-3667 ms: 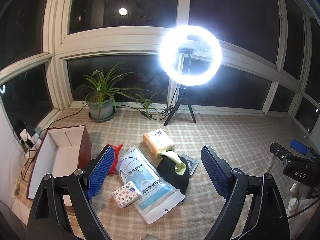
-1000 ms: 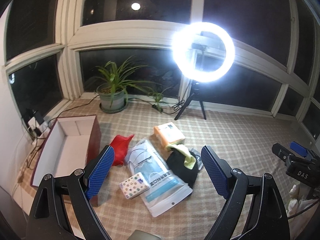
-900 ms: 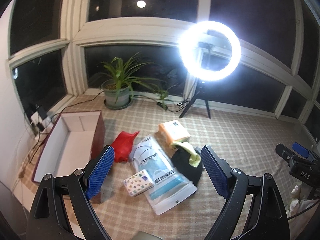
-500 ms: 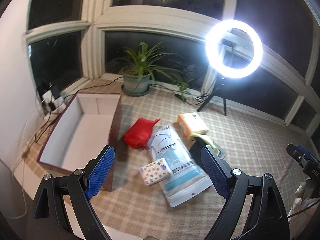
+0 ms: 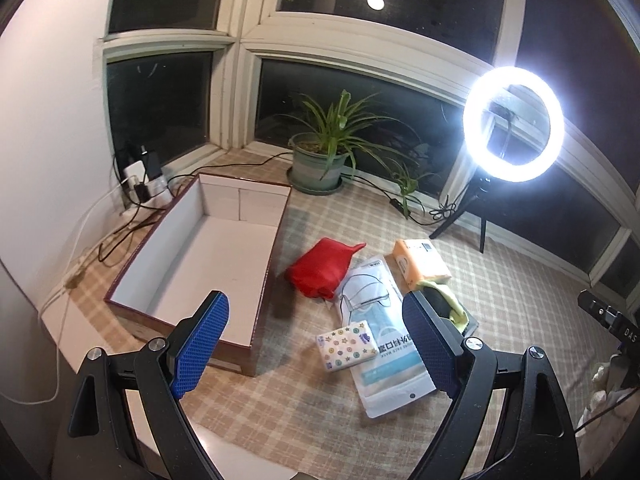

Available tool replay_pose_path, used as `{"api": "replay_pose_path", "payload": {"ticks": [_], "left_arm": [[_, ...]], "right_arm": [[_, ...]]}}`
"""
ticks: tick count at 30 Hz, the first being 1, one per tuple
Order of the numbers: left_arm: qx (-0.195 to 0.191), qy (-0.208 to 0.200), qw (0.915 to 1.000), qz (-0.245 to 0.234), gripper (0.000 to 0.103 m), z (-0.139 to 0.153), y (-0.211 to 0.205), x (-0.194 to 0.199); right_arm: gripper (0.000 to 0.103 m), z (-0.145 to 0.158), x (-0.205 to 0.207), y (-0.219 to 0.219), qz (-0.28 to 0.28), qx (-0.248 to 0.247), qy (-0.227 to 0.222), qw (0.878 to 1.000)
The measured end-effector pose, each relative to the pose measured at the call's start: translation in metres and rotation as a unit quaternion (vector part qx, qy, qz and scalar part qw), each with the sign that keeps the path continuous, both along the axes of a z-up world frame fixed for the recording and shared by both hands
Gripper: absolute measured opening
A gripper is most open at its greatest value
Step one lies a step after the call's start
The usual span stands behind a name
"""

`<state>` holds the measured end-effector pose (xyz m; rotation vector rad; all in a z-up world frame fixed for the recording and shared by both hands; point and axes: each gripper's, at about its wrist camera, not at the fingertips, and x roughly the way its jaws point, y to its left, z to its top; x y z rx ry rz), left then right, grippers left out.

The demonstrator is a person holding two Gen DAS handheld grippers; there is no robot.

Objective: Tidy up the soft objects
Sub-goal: 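Move the right gripper toward the orange-and-white tissue pack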

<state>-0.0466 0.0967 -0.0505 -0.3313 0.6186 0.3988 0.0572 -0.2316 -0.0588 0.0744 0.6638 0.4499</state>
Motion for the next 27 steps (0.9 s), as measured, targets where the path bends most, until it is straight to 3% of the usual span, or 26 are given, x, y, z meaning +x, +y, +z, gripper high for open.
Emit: {"api": "replay_pose_path", "payload": {"ticks": [8,15,27], "left_arm": [[-0.01,-0.006,0.9999,-0.011,0.089,0.005,-0.002,0.022],[-0.014,0.001,0.9991,-0.039,0.089,0.0,-0.013,0.07],[-0.093,0.068,0.9886,-0.097,0.087,-0.055,-0.029,0.192]], "right_arm": [[0.103,-0.004,0.045,0.006,0.03,0.007,0.026,0.999],[0.103,-0.008,0.097,0.019,0.065,0.005,0.056,0.996],[0.103,-0.072,0.197,0.052,0.11,0.005,0.181,0.977]]}}
